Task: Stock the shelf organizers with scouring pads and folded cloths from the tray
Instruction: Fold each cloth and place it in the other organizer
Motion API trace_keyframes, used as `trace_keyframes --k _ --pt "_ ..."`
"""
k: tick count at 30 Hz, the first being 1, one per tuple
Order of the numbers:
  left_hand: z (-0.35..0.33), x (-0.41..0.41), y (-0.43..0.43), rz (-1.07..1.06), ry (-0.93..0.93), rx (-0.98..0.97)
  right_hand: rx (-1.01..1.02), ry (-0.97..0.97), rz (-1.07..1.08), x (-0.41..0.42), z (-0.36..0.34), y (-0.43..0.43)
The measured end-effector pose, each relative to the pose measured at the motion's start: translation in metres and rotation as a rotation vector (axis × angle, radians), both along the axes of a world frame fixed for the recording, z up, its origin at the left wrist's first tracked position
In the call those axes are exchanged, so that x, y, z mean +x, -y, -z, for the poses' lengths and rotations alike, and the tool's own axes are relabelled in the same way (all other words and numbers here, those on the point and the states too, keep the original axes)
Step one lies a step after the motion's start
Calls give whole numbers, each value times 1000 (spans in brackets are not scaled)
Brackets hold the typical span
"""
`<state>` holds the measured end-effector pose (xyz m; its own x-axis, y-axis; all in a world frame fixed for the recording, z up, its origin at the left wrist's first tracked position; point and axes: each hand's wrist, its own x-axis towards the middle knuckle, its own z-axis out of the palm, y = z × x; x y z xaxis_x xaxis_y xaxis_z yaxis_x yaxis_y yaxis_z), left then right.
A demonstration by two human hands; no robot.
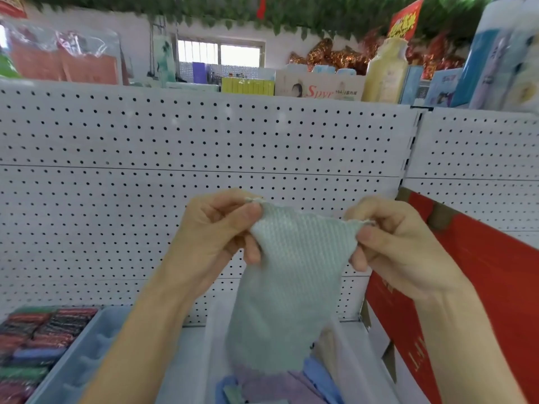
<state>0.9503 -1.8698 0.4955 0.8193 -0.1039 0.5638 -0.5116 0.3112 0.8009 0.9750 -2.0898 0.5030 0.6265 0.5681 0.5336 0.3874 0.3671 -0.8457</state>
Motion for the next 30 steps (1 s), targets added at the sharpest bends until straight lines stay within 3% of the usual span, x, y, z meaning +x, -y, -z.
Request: trace_keyframes --k 3,11,17,22,26,30 --pt "-2 14 10 211 -29 31 -22 35 -2 5 -4 -18" --pt "2 22 35 213 -113 -64 118 61 196 11 4 -44" --pt "7 22 46 144 -207 -94 2 47 155 10 4 -37" --pt "14 16 52 94 -245 36 10 28 330 9 8 -35" --pt "38 17 50 216 -327 -135 -24 2 494 4 4 -34" --pt "56 12 57 278 -275 -31 -53 106 663 3 1 -35"
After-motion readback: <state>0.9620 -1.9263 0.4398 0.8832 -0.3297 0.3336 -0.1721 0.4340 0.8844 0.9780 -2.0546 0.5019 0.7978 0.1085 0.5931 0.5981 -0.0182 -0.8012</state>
